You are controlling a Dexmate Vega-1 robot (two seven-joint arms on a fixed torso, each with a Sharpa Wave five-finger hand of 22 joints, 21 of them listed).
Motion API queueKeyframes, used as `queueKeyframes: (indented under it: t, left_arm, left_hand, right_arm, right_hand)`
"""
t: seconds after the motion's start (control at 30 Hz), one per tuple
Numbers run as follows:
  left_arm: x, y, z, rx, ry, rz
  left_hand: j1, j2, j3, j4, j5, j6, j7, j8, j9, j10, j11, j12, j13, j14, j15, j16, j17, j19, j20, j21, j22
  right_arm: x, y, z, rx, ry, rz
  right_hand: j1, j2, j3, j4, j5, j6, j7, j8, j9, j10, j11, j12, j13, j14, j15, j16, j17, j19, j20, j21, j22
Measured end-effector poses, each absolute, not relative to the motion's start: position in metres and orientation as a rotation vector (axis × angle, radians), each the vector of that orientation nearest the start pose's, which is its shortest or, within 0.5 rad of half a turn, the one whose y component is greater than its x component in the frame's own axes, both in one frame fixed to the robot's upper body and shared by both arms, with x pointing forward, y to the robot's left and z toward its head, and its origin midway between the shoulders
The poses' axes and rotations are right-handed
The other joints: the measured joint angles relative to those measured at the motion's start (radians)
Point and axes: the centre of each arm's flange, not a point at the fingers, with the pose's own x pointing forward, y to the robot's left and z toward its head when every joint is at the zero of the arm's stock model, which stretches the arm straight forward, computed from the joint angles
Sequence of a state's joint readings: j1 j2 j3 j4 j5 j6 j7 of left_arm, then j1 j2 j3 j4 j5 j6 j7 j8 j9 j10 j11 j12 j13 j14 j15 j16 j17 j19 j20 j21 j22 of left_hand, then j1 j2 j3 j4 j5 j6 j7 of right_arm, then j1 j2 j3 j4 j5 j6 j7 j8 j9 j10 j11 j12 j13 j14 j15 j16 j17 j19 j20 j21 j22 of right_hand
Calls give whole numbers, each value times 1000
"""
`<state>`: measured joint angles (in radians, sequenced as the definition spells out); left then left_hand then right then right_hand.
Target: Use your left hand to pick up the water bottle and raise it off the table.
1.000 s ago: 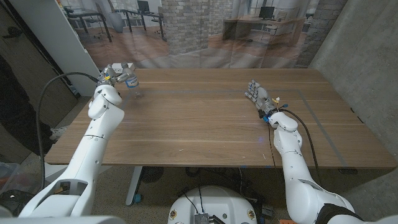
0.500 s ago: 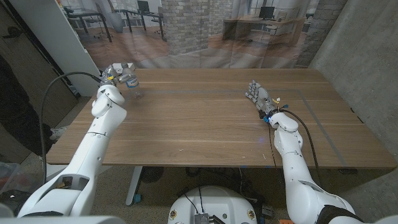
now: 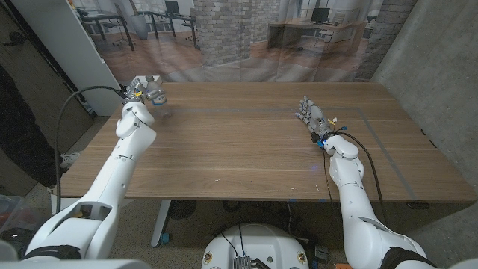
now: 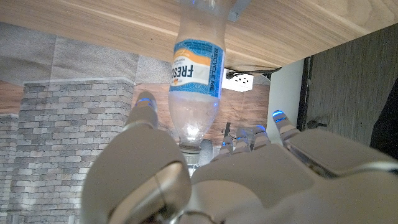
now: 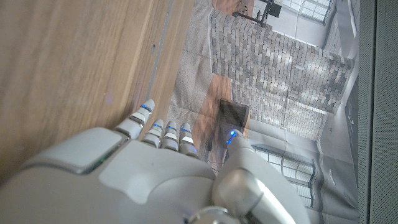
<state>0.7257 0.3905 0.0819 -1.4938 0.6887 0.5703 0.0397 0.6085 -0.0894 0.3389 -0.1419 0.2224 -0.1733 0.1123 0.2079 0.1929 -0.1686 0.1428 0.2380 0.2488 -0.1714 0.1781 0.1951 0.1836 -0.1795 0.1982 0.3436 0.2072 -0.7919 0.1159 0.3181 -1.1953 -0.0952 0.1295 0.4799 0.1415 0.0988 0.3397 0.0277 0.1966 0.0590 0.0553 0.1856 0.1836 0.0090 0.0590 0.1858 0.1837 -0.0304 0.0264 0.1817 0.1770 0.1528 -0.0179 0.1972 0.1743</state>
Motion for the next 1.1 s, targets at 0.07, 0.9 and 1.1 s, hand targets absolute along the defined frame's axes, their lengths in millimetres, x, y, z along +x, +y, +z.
queueKeyframes:
  t: [0.07,0.9,1.1]
  left_arm:
    - [633,414,79,886,-197,665]
    - [659,412,75,914,-152,650]
    - [666,411,72,915,-156,648]
  left_hand:
    - [0,0,0,0,0,0,0,0,0,0,0,0,0,0,0,0,0,0,0,0,0]
    - [9,2,-12,4,0,0,0,0,0,-1,-1,0,0,-1,-2,0,0,12,-12,-4,0]
    - [42,4,-21,1,7,0,0,1,-1,-6,-20,25,0,35,-41,19,-2,127,-58,36,-5]
  right_arm:
    - [679,-267,-42,40,-523,232]
    - [683,-269,-44,43,-508,217]
    - [684,-270,-44,43,-505,213]
  right_hand:
    - [0,0,0,0,0,0,0,0,0,0,0,0,0,0,0,0,0,0,0,0,0]
    - [-10,2,0,0,0,0,0,0,0,0,0,0,0,0,0,0,2,0,0,0,0]
    - [-9,2,0,0,0,0,0,0,0,0,0,0,0,0,0,0,2,0,0,0,0]
